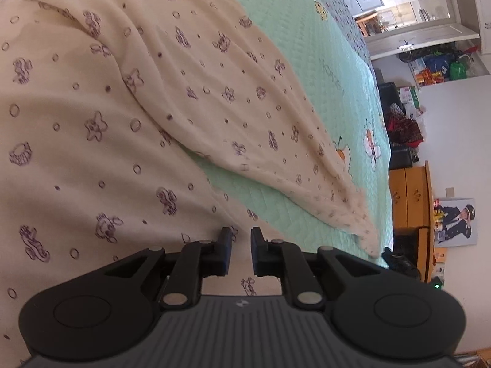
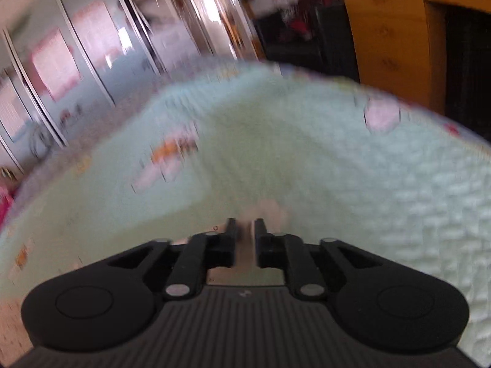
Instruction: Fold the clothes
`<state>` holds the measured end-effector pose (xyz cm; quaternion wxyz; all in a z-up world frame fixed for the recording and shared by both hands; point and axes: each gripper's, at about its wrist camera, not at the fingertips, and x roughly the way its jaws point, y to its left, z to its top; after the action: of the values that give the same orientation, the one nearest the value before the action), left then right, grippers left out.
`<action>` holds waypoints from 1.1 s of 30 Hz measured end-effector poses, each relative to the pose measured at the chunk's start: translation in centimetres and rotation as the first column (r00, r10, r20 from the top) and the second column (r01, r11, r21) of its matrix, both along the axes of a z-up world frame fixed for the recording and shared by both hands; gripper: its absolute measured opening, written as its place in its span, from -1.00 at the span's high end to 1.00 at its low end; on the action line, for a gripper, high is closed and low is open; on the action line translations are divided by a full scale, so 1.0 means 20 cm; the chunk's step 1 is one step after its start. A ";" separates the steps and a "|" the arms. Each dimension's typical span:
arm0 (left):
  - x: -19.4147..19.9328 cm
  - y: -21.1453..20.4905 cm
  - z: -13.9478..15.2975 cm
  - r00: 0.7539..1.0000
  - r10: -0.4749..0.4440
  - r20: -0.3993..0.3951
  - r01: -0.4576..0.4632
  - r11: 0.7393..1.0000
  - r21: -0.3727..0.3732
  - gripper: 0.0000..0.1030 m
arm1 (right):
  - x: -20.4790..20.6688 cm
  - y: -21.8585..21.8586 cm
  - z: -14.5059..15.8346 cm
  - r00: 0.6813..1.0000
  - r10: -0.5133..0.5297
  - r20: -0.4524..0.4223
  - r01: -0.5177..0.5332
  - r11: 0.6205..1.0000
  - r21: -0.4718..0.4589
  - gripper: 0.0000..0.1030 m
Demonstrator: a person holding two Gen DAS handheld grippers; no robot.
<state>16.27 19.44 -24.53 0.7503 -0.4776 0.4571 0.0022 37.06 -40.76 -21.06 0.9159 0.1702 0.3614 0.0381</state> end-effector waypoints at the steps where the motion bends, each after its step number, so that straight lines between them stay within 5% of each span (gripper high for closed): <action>1: 0.00 0.00 0.00 1.000 -0.005 0.000 0.005 1.000 -0.003 0.77 | -0.03 -0.01 -0.02 0.999 -0.031 0.006 0.031 1.000 0.002 0.60; 5: -0.01 0.01 0.00 1.000 -0.003 0.000 0.003 1.000 -0.005 0.76 | -0.15 -0.02 -0.07 0.995 -0.092 0.032 0.087 0.987 0.136 0.35; 9: -0.01 0.01 0.01 1.000 0.005 0.002 -0.005 1.000 -0.001 0.74 | -0.26 -0.02 -0.12 0.989 -0.137 0.049 0.118 0.952 0.283 0.34; 17: 0.01 0.00 0.01 1.000 -0.005 0.012 0.005 1.000 -0.002 0.73 | -0.14 0.04 -0.19 0.987 -0.158 -0.030 0.161 0.971 0.175 0.34; 19: 0.01 0.00 0.01 1.000 -0.004 0.009 0.004 1.000 -0.004 0.73 | -0.13 0.04 -0.19 0.986 -0.165 -0.026 0.167 0.968 0.186 0.61; 20: 0.01 0.01 0.01 1.000 -0.003 0.009 0.003 1.000 -0.004 0.73 | -0.15 0.04 -0.16 0.983 -0.183 -0.006 0.181 0.966 0.183 0.96; 25: 0.00 0.02 -0.01 1.000 0.009 0.011 -0.009 1.000 -0.010 0.73 | -0.35 0.05 0.08 0.946 -0.280 0.163 0.253 0.953 0.166 0.96; 30: -0.01 0.00 0.00 1.000 -0.005 0.017 0.005 1.000 -0.028 0.73 | -0.27 0.03 -0.01 0.948 -0.318 -0.020 0.319 0.946 0.051 0.69; 33: -0.01 0.02 0.00 1.000 -0.003 0.026 0.003 1.000 -0.028 0.73 | -0.37 0.02 0.02 0.926 -0.375 0.034 0.369 0.922 0.117 0.54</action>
<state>15.97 19.79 -24.48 0.7494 -0.4873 0.4482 -0.0114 29.71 -40.38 -20.71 0.9057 0.2840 0.2941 -0.1123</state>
